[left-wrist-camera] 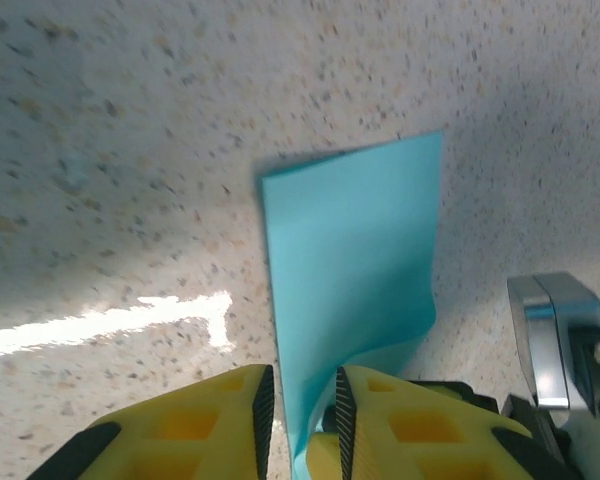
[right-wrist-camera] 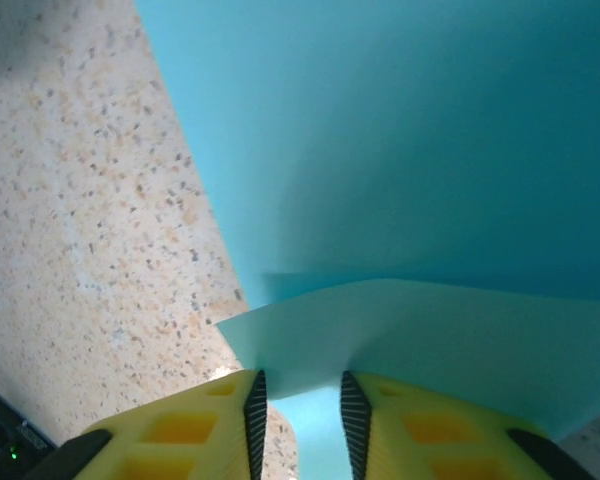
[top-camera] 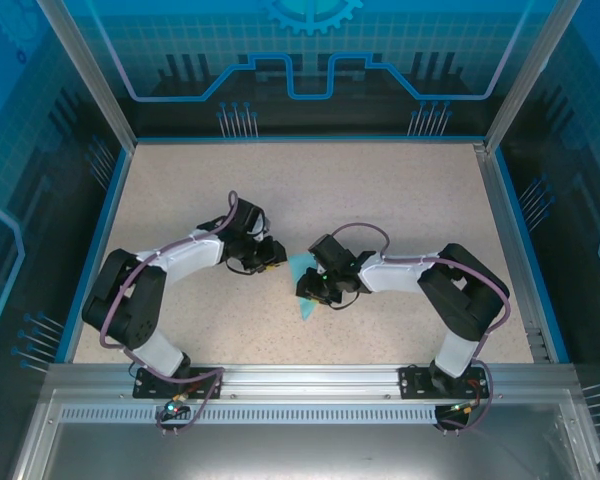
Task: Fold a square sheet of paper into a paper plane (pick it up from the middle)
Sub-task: Third fold the triangle at the center of the table.
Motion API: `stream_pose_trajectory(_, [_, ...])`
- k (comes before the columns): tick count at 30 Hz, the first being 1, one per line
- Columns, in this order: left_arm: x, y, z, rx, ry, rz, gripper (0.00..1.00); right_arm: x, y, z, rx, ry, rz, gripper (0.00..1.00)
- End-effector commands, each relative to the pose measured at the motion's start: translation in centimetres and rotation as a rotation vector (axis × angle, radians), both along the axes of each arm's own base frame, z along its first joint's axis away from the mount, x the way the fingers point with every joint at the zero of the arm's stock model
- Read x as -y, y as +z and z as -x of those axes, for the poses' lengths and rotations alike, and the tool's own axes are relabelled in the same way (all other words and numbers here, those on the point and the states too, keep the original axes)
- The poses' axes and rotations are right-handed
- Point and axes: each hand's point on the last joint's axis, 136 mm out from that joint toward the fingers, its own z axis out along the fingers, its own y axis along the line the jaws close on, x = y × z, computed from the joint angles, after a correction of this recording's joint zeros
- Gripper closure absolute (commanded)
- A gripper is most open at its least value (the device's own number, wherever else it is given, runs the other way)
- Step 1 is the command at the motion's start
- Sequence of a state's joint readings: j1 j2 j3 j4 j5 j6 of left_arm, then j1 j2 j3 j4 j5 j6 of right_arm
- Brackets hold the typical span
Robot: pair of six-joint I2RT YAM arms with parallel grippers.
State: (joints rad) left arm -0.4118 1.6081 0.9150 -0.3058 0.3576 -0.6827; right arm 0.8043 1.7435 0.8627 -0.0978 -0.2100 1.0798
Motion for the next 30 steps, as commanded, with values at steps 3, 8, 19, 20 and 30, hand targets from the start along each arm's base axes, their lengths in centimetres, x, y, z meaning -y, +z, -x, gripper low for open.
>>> stream_pose_trajectory(3, [1.8, 0.9, 1.9, -0.015, -0.052, 0.072, 0.77, 2.3, -2.0, 1.4, -0.044, -0.008, 0.091, 0.78])
stream_pose_trajectory(8, [3.2, 0.8, 3.5, -0.033, -0.099, 0.099, 0.81, 2.9, -2.4, 1.7, -0.054, -0.004, 0.118, 0.88])
stream_pose_trajectory(19, [4.6, -1.1, 5.5, -0.091, -0.15, 0.104, 0.92, 3.4, -2.7, 1.9, -0.065, -0.008, 0.142, 0.92])
stream_pose_trajectory(20, [4.8, -1.2, 5.5, -0.093, -0.155, 0.105, 0.93, 3.4, -2.7, 1.9, -0.065, -0.01, 0.142, 0.92])
stream_pose_trajectory(30, [5.2, -3.0, 5.3, -0.128, -0.158, 0.076, 0.97, 3.4, -2.7, 2.0, -0.069, -0.013, 0.14, 0.93])
